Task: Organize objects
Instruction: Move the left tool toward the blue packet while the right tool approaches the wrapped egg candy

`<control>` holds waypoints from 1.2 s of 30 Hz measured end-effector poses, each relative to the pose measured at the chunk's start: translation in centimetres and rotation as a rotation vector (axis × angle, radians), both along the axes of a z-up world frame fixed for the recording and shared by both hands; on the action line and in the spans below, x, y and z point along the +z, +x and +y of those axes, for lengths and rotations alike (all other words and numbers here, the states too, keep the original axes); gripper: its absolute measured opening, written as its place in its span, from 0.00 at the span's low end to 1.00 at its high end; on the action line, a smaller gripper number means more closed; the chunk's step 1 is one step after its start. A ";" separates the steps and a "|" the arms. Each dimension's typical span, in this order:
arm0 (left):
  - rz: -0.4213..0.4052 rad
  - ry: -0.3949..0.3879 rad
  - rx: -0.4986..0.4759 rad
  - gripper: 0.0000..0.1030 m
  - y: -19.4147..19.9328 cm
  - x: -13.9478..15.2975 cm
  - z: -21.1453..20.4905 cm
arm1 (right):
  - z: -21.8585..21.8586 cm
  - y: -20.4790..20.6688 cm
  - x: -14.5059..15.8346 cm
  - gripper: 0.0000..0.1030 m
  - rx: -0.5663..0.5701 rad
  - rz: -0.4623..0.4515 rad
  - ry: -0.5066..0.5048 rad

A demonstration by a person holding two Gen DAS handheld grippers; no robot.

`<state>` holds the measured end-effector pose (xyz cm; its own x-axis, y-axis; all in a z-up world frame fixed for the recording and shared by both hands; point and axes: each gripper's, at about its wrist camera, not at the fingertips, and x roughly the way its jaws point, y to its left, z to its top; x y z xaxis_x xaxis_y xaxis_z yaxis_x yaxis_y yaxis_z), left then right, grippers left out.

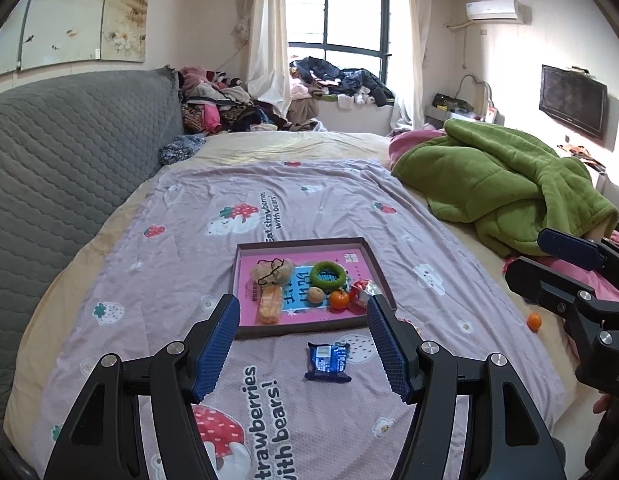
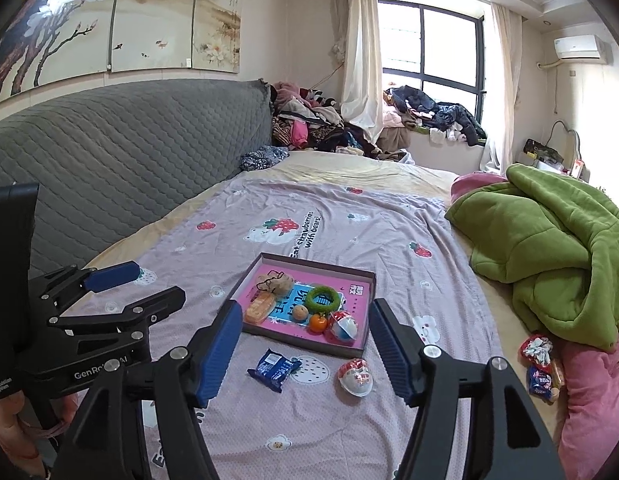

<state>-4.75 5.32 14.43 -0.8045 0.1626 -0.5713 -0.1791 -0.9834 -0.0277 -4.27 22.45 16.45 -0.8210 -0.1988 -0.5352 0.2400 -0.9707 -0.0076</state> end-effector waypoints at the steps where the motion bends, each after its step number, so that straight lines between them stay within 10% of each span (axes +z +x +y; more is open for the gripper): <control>1: 0.002 -0.002 -0.002 0.66 0.1 0.0 0.1 | 0.0 0.0 0.0 0.63 0.002 0.001 -0.002; 36: -0.093 -0.029 -0.026 0.66 0.0 -4.6 1.5 | 2.2 0.0 -5.6 0.64 -0.019 -0.078 -0.036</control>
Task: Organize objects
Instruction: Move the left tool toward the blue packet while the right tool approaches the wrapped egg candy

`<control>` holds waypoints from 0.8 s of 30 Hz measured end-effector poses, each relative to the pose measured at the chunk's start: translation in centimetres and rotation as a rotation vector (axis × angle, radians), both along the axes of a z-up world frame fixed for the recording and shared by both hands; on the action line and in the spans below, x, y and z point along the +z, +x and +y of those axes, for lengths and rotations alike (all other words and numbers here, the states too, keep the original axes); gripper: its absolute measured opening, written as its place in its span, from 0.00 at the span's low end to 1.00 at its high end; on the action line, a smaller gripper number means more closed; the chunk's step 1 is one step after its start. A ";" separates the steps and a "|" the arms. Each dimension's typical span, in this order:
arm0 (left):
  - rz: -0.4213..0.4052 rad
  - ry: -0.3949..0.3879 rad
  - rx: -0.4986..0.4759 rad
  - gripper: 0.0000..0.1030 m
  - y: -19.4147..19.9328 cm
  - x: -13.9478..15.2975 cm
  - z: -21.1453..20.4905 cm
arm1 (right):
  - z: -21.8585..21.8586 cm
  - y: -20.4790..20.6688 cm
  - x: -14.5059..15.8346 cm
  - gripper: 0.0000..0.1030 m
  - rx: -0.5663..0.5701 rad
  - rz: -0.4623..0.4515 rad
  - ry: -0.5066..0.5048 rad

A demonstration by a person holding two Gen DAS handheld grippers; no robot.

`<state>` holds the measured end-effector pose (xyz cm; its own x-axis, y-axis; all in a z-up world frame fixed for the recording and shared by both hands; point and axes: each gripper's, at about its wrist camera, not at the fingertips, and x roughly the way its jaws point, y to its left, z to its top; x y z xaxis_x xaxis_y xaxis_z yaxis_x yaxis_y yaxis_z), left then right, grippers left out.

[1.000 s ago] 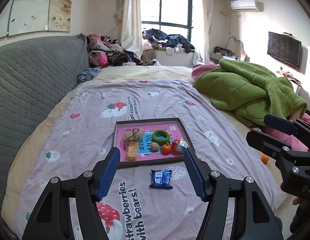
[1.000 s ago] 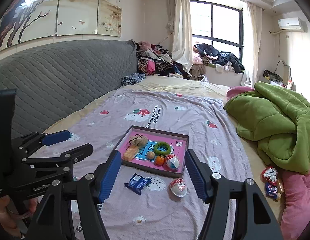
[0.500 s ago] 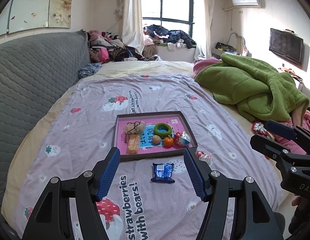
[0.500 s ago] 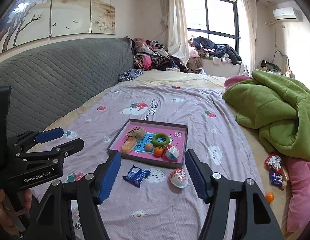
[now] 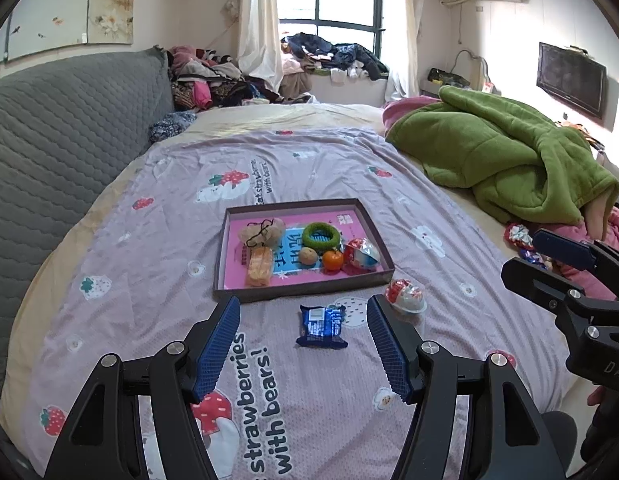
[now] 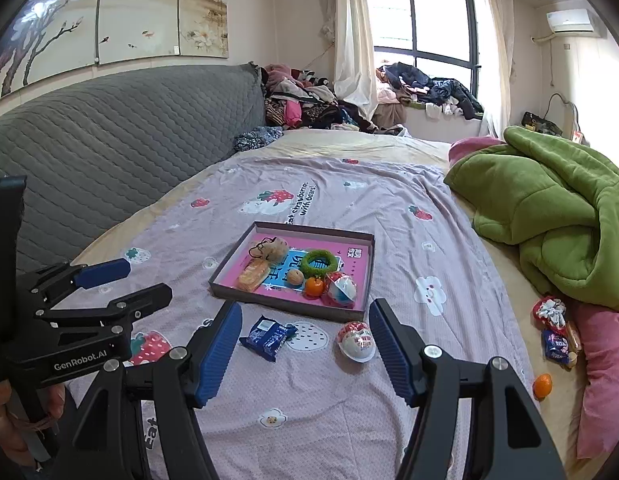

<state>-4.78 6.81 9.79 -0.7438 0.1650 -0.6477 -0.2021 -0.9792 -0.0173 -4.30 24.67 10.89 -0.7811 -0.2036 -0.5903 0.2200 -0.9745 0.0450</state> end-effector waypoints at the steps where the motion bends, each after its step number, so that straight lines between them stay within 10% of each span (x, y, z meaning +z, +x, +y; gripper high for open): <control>1: -0.002 0.000 -0.001 0.66 0.0 -0.2 0.0 | 0.0 -0.1 -0.2 0.64 0.000 -0.002 0.000; 24: -0.130 -0.028 -0.031 0.66 -1.4 -6.4 1.8 | 0.8 -1.2 -5.7 0.64 -0.009 -0.108 0.011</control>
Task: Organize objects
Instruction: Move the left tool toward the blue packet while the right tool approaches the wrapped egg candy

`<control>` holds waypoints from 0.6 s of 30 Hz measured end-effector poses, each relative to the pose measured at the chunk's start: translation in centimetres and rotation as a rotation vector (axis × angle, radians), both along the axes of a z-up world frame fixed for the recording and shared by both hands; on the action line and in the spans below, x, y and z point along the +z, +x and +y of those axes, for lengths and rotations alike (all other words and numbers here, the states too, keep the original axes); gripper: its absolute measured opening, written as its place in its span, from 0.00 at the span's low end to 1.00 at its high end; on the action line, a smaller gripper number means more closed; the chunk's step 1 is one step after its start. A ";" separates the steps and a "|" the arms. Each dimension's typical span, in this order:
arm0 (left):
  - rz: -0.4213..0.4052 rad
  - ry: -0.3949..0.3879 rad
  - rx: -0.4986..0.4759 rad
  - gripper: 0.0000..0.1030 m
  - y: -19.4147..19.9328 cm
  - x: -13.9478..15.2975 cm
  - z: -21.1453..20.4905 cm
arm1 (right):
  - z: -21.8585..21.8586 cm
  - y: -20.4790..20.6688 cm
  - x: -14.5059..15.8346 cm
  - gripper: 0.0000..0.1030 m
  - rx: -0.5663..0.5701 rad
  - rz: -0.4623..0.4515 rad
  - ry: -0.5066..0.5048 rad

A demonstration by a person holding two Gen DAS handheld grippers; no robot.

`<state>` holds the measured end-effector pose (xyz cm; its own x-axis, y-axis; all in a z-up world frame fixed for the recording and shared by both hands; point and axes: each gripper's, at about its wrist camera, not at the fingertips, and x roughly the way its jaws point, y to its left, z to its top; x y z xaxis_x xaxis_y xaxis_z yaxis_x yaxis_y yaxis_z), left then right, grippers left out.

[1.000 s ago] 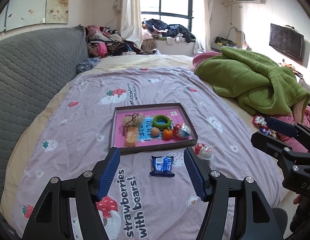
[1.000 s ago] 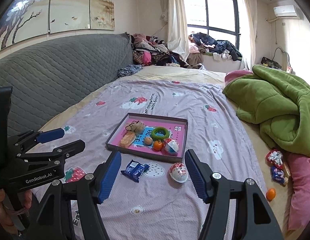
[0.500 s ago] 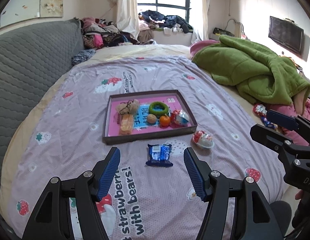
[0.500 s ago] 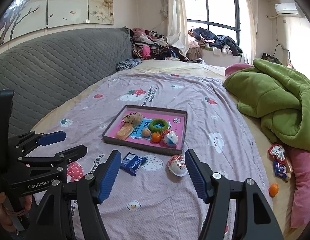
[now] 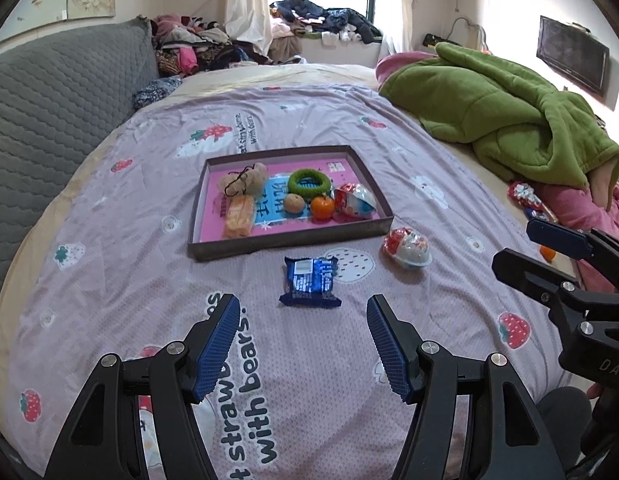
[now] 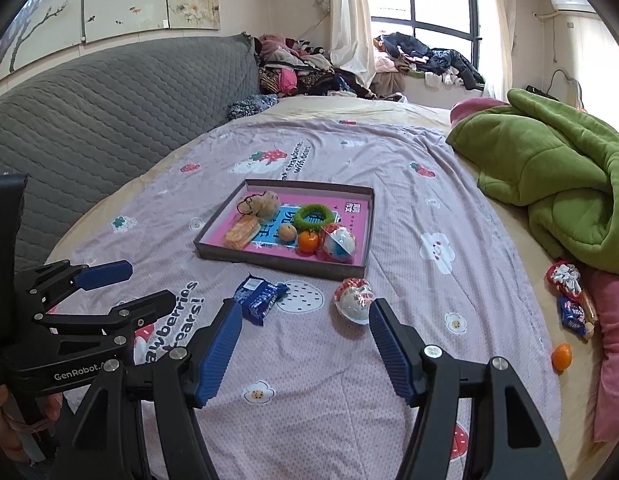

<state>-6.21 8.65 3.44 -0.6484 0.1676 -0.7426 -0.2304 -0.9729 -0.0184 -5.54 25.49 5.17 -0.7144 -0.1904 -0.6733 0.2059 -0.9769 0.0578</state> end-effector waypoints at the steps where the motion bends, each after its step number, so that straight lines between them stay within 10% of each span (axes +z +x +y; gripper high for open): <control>1: -0.004 0.001 -0.001 0.66 0.0 -0.2 0.0 | 0.0 -0.1 0.0 0.64 -0.001 -0.001 0.001; 18: -0.062 0.004 -0.002 0.66 -1.2 -2.8 -0.1 | -0.7 -0.6 -2.1 0.64 0.023 -0.040 0.053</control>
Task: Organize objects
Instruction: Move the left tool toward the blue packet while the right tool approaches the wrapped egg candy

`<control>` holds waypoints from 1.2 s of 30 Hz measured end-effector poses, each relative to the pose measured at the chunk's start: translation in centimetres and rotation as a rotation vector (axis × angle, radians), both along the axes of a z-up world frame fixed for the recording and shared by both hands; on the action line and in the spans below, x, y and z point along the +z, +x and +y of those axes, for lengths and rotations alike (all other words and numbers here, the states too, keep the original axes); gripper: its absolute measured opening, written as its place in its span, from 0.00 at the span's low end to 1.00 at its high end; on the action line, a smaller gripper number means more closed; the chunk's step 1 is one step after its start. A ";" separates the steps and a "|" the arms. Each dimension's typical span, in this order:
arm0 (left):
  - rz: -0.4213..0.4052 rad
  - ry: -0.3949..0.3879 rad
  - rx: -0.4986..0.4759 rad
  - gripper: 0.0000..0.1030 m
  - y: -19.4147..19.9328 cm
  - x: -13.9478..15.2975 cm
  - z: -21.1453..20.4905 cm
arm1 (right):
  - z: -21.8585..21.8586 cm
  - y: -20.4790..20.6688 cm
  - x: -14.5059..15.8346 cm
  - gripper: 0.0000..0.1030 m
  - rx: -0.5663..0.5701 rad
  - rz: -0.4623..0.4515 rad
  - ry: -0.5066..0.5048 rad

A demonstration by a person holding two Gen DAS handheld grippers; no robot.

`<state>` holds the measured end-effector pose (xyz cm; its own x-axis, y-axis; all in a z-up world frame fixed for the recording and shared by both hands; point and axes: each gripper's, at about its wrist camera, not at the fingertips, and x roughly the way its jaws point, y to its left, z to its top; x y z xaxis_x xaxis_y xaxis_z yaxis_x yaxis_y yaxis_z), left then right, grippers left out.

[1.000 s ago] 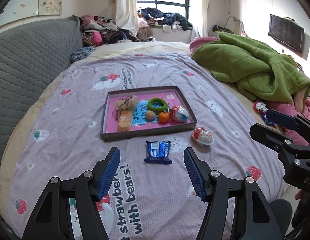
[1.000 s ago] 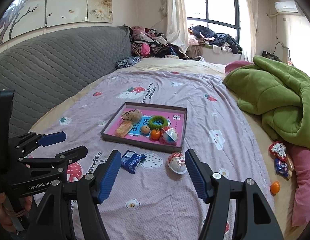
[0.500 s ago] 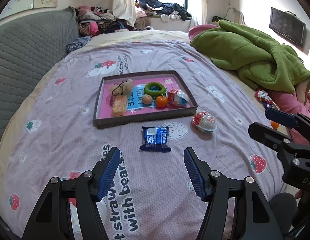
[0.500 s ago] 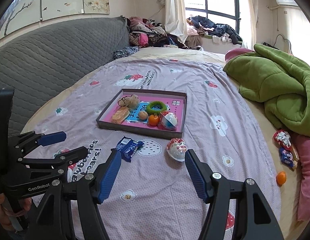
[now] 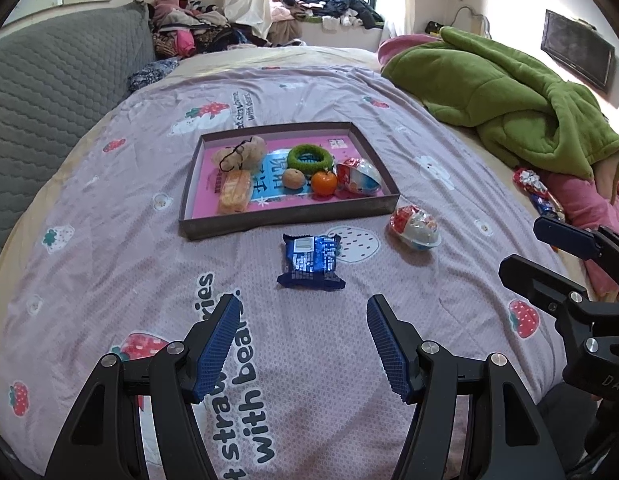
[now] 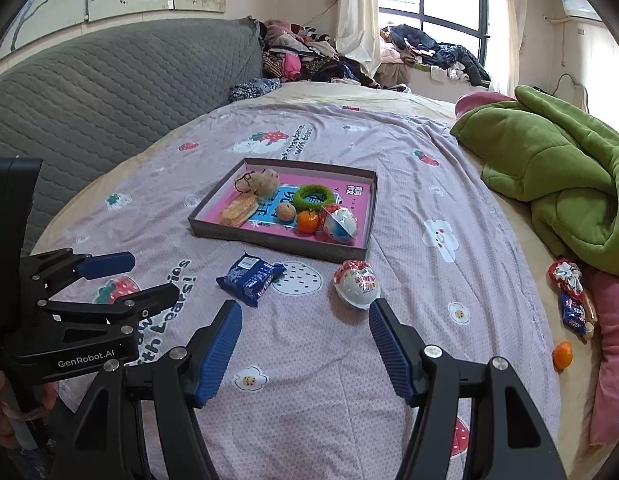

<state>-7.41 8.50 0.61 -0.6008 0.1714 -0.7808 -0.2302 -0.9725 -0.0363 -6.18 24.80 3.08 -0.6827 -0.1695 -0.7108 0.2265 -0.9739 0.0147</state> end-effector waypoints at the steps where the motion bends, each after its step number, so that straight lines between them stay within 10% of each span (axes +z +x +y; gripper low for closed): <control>1: -0.004 0.001 0.001 0.66 -0.1 -0.2 0.0 | 0.0 -0.1 -0.1 0.64 0.001 -0.002 0.001; 36: -0.094 0.004 -0.014 0.66 -3.0 -4.8 1.4 | 1.5 -3.1 -4.8 0.64 -0.005 -0.081 0.013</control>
